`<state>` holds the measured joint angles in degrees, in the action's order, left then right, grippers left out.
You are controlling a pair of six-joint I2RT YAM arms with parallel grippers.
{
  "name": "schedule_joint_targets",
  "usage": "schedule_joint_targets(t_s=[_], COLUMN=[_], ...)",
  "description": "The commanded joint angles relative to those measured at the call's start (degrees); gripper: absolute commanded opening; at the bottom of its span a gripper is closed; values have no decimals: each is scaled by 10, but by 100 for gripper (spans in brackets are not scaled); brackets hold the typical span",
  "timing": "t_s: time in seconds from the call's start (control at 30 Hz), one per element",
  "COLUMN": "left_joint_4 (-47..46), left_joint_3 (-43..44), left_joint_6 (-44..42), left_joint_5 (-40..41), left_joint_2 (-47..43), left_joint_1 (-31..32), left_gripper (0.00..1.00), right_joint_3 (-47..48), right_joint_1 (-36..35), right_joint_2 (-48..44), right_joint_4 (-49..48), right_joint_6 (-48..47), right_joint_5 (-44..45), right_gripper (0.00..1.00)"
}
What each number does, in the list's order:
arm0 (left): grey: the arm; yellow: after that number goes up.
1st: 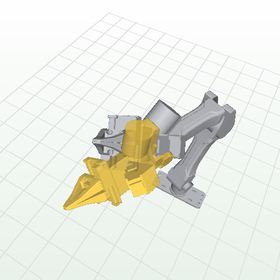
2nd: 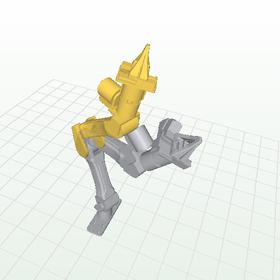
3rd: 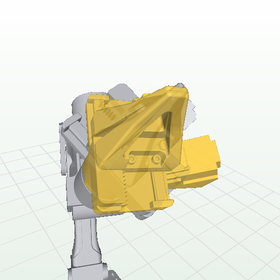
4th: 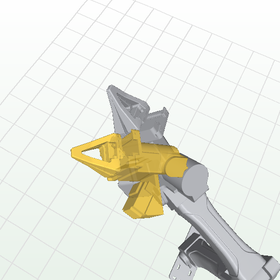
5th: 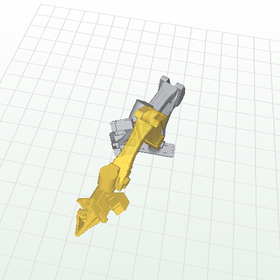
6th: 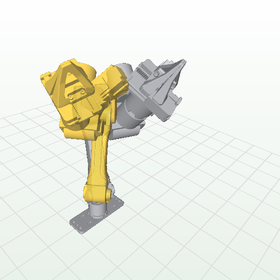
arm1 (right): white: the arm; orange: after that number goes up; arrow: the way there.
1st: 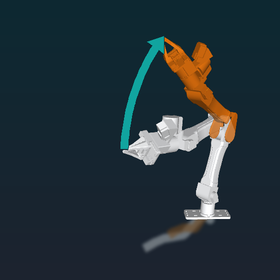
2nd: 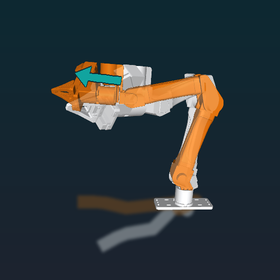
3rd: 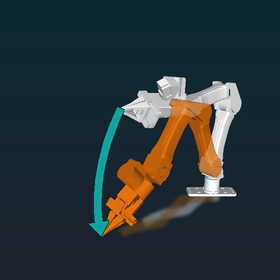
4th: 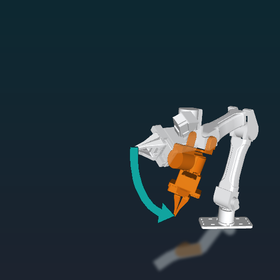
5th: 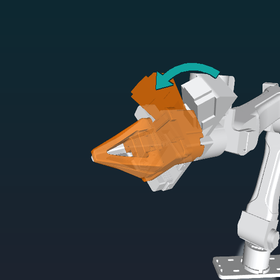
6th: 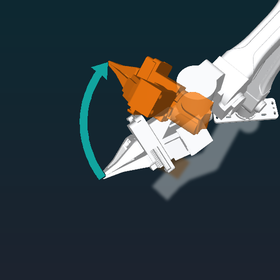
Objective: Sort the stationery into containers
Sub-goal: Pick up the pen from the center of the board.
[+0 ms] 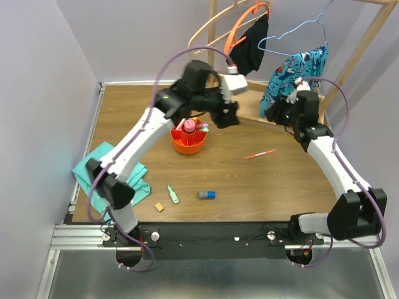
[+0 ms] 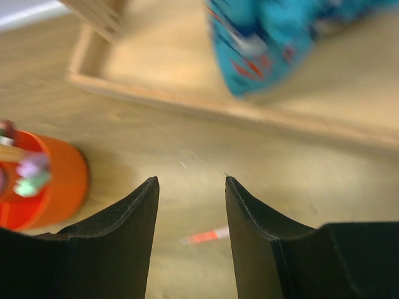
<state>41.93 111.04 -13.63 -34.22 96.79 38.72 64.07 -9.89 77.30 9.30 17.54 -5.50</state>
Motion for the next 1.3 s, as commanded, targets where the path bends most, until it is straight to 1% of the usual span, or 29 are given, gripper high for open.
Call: schedule_joint_targets(t_s=[0.0, 0.03, 0.1, 0.13, 0.17, 0.23, 0.33, 0.4, 0.43, 0.57, 0.63, 0.93, 1.07, 1.27], left_joint_4=[4, 3, -1, -15, -22, -38, -54, -62, -67, -77, -84, -94, -84, -84], left_joint_3=[99, 118, 162, 169, 175, 198, 219, 220, 220, 223, 227, 257, 257, 255], left_joint_6=[-12, -6, -1, 7, 7, 9, -3, -14, -23, -50, -44, -25, -12, -11], left_joint_5=[133, 138, 159, 162, 162, 166, 156, 159, 163, 165, 172, 177, 176, 201], left_joint_2=[133, 177, 218, 250, 264, 311, 364, 382, 398, 431, 451, 506, 518, 530], left_joint_1=[99, 110, 138, 144, 158, 166, 172, 172, 172, 170, 167, 158, 148, 139], left_gripper=[68, 68, 68, 68, 67, 67, 66, 66, 66, 67, 68, 72, 69, 65], right_joint_3=[-61, -67, -77, -77, -78, -85, -97, -106, -110, -115, -116, -129, -140, -156], right_joint_1=[71, 77, 95, 96, 114, 123, 126, 132, 134, 138, 140, 153, 159, 169], right_joint_2=[-117, -132, -166, -175, -186, -210, -236, -250, -256, -261, -263, -271, -278, -281], right_joint_4=[134, 139, 165, 178, 201, 222, 246, 249, 249, 247, 243, 238, 237, 233], right_joint_6=[2, 6, 27, 35, 45, 71, 92, 99, 100, 96, 95, 101, 106, 120], right_joint_5=[32, 52, 84, 114, 131, 172, 194, 192, 186, 166, 150, 125, 121, 109], right_gripper=[55, 54, 52, 50, 48, 48, 48, 49, 53, 59, 61, 63, 63, 63])
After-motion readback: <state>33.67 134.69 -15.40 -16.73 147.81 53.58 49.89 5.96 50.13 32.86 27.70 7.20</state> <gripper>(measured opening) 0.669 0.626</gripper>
